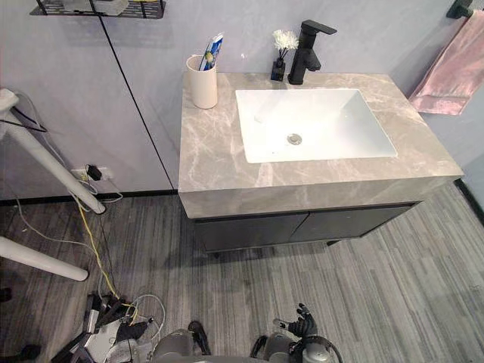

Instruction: Organize washtable

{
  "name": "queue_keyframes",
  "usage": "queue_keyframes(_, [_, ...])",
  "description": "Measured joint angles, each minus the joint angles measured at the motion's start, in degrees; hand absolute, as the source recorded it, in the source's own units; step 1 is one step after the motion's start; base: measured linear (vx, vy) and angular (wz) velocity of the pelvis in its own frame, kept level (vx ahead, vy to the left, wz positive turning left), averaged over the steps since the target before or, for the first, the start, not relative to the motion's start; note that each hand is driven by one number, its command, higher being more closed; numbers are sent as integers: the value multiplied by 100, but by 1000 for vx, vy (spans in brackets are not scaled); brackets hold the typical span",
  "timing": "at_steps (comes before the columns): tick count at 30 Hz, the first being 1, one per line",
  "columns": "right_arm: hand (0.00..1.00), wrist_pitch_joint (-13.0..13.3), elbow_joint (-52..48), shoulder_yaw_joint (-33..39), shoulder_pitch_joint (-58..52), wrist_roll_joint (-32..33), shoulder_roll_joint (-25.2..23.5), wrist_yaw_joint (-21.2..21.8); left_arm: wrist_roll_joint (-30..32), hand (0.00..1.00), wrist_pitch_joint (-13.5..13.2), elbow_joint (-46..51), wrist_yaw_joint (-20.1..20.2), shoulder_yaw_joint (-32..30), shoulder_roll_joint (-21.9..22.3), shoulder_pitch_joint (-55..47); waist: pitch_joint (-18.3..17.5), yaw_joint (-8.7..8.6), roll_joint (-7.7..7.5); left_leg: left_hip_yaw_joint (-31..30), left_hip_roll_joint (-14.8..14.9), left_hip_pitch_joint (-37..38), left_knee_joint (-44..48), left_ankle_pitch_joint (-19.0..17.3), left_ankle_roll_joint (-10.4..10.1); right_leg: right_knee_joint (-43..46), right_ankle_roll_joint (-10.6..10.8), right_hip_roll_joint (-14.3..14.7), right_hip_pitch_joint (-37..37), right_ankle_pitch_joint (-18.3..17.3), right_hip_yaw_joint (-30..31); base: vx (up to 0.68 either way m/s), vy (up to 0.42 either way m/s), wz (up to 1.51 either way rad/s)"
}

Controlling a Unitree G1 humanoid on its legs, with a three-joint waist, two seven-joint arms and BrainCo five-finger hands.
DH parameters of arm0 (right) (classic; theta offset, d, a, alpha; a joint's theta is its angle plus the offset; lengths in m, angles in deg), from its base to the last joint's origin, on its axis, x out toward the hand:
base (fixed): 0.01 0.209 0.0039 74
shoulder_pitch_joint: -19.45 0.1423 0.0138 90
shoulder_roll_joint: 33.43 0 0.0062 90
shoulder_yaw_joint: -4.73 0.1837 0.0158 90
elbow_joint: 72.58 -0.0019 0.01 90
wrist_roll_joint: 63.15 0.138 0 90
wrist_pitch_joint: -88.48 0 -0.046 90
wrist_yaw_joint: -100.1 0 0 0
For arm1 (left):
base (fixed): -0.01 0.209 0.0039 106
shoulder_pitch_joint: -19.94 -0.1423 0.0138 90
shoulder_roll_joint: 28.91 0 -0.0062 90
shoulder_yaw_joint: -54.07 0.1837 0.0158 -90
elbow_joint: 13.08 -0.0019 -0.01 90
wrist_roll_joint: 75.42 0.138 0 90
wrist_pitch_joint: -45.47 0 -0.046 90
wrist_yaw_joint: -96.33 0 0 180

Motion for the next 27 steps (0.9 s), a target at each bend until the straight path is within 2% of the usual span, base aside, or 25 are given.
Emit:
queue_keyframes(1, [0, 1, 76, -62, 49, 7, 24, 3, 0, 0, -2, 17, 6, 2, 4, 7, -1, 6, -23, 8, -83, -38, -96, 92, -30, -283, 30, 15, 53, -107, 158, -42, -62, 7])
queue_keyframes(2, [0, -2, 98, -72, 86, 3, 61, 19, 0, 0, 6, 0, 10, 5, 6, 22, 23, 10, 23, -8, -78, -50, -107, 129, -18, -396, 21, 29, 61, -74, 151, -80, -35, -5])
queue_keyframes(3, [0, -3, 154, -122, 100, 4, 119, 69, 0, 0, 2, -2, 10, 40, 29, -4, -27, 69, 120, -21, -67, -37, -252, 252, -108, -786, -9, 161, 122, 124, 175, -61, -23, -17])
queue_keyframes(4, [0, -2, 209, -176, 99, 2, 122, 92, 1, 0, 3, -14, 11, 77, 48, -8, -45, 154, 121, -33, -89, -37, -363, 359, -75, -1031, -24, 248, 170, 252, 191, -36, -20, -22])
queue_keyframes(6, [0, -5, 315, -233, 153, -3, 192, 102, 2, 0, -2, -14, 14, 230, 42, 9, -95, 168, 196, -131, -135, -35, -571, 638, 75, -1328, -59, 338, 256, 401, 156, 44, -49, 3])
queue_keyframes(9, [0, -2, 345, -320, 162, -3, 176, 95, 1, 0, -6, -14, 11, 403, -4, 48, -62, 161, 145, -389, -179, -32, -695, 837, 121, -1656, -117, 433, 487, 541, -50, 64, -70, 30])
queue_keyframes(13, [0, 49, 364, -323, 173, -11, 173, 93, -1, 0, -58, -20, -1, 491, 2, 60, -7, 224, 135, -709, -220, 113, -647, 924, -10, -1761, -121, 450, 760, 544, -168, 18, -28, 26])
queue_keyframes(14, [0, 60, 366, -320, 183, -11, 178, 92, -2, 0, -71, -17, -1, 476, 18, 78, 17, 293, 140, -968, -252, 106, -585, 939, -33, -1760, -122, 439, 772, 543, -133, -36, -27, -20])
queue_keyframes(15, [0, 69, 407, -320, 207, -12, 201, 93, -7, 0, -105, -13, 1, 418, 53, 128, 84, 322, 154, -1519, -303, 68, -415, 937, -44, -1732, -123, 425, 786, 543, -8, -30, -15, -26])
queue_keyframes(16, [0, 70, 453, -320, 229, -15, 201, 93, -14, 0, -117, -9, 0, 371, 69, 136, 116, 321, 104, -1820, -340, 15, -295, 936, -45, -1712, -123, 408, 769, 543, 66, -70, 53, -67])
queue_keyframes(17, [0, 70, 510, -325, 276, -51, 155, 101, -77, 0, -126, 7, -5, 244, 112, 145, 137, 334, 156, -2439, -377, -92, 82, 850, -162, -1575, -123, 391, 672, 543, 370, -78, 90, -86])
queue_keyframes(18, [0, 77, 494, -325, 276, -51, 160, 102, -91, 0, -126, 5, -10, 174, 161, 143, 157, 345, 163, -2665, -357, -127, 280, 725, -282, -1491, -123, 417, 593, 543, 559, -76, 170, -156])
queue_keyframes(20, [0, 84, 336, -306, 273, -51, 205, 113, -122, 0, -115, -34, -20, -26, 301, 138, 149, 461, 366, -3347, -142, -115, 818, -60, -548, -1134, -108, 721, 168, 541, 1600, -67, 204, -231])
queue_keyframes(22, [0, 86, 189, -263, 241, -51, 197, 116, -116, 0, -111, -118, -7, -25, 312, 203, 147, 330, 403, -3463, -78, -8, 886, -450, -542, -1023, -22, 866, -113, 547, 2069, -115, 159, -163])
queue_keyframes(23, [0, 86, 77, -260, 214, -50, 195, 115, -116, 0, -98, -158, -7, -19, 326, 245, 135, 283, 444, -3406, -43, -26, 918, -626, -594, -975, 13, 907, -240, 567, 2223, -172, 203, -173])
queue_keyframes(24, [0, 95, -11, -257, 199, -49, 121, 112, -116, 0, -80, -188, 17, -28, 282, 294, 187, 317, 300, -2959, -60, -34, 959, -823, -524, -780, 110, 952, -598, 617, 2794, -195, 232, -212])
queue_keyframes(25, [0, 68, -27, -224, 236, -51, 47, 109, -114, 0, -87, -201, 2, -21, 193, 306, 208, 311, 190, -2428, -29, -63, 1015, -877, -413, -862, 142, 932, -755, 654, 3097, -176, 239, -216])
queue_keyframes(26, [0, 60, -27, -193, 256, -51, 40, 109, -114, 0, -85, -236, 4, -10, 147, 303, 210, 259, 190, -2160, 6, -74, 1018, -871, -373, -974, 92, 885, -808, 663, 3020, -142, 203, -208])
queue_keyframes(27, [0, 60, 8, -146, 296, -47, 93, 104, -112, 0, -73, -246, -6, -14, 114, 290, 243, 216, 262, -1583, 197, -80, 1007, -863, -241, -743, -162, 722, -1024, 690, 2482, -118, 167, -187])
